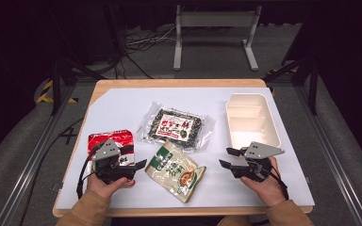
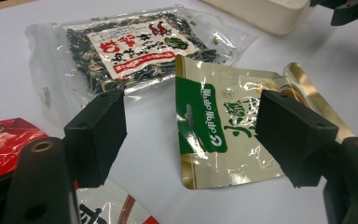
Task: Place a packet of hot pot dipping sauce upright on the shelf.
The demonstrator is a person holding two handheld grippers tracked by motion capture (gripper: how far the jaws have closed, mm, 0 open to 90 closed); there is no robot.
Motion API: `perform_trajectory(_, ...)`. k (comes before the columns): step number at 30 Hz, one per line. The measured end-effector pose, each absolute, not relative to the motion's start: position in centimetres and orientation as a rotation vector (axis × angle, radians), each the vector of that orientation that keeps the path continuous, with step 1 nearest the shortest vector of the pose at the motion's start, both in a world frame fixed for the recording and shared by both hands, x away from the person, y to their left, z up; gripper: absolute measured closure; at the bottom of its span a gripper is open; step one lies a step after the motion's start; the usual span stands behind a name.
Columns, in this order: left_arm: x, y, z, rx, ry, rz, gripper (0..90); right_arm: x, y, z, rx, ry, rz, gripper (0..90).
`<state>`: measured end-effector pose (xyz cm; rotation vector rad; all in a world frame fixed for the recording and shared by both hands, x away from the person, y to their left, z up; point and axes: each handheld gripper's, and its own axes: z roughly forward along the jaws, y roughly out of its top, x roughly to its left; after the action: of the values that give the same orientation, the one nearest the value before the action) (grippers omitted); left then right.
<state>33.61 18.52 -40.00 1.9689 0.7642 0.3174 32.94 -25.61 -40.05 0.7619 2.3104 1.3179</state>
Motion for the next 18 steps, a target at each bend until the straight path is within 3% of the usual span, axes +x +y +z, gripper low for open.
perform_trajectory(6,34.7,17.9,-40.3,1.99,0.832,0.195,23.7,32.9,-25.5,-40.0,0.76,2.316,1.328,47.2)
perform_trajectory(18,36.7,16.4,-41.3,2.038,0.867,0.155,23.9,33.0,-25.1,-40.2,0.748,2.342,1.316,46.8)
